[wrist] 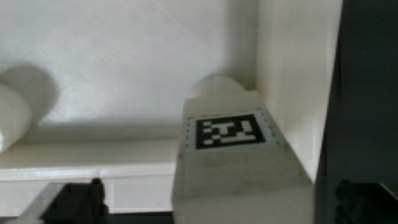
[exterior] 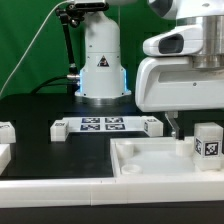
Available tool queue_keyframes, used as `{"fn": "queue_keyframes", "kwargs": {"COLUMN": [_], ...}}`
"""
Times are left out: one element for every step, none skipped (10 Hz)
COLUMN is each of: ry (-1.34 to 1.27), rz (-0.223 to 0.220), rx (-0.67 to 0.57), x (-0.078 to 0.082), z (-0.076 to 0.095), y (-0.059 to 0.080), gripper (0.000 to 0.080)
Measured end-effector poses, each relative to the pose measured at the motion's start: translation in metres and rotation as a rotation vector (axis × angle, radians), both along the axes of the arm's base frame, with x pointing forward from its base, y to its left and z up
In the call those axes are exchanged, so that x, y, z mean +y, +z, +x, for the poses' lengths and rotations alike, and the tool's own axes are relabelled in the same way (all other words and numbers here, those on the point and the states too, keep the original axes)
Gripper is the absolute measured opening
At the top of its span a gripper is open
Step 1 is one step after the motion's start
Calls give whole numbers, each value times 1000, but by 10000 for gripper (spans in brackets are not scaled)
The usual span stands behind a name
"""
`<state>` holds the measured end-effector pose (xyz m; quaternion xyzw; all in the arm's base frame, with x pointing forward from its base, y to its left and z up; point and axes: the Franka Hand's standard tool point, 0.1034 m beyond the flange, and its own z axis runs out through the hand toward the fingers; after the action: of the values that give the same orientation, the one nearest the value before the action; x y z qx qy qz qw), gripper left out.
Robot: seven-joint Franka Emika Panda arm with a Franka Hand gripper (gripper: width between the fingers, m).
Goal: Assemble one leg
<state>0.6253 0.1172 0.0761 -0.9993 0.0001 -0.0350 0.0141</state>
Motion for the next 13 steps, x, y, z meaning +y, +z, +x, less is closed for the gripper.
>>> {"fn": "queue_keyframes", "kwargs": {"ry": [-3,-4,-3,-10,-38,-39,-106,-259,-397,-540,-642,-776,-879], "rz": [1,1,1,2,4,5,18,54,84,110,120,137,147], "rx": [0,0,0,1,1,2,12,23,34,44,51,64,72], "x": [1,0,0,0,1,1,0,0,-3,-4,-5,-6,-5], "z": [0,0,0,0,0,0,0,0,0,1,1,1,0], "y": [0,0,0,0,0,0,0,0,-1,-1,-1,-1,-2], "gripper": [649,529,357,357,291,291,291,291,291,291,291,291,291]}}
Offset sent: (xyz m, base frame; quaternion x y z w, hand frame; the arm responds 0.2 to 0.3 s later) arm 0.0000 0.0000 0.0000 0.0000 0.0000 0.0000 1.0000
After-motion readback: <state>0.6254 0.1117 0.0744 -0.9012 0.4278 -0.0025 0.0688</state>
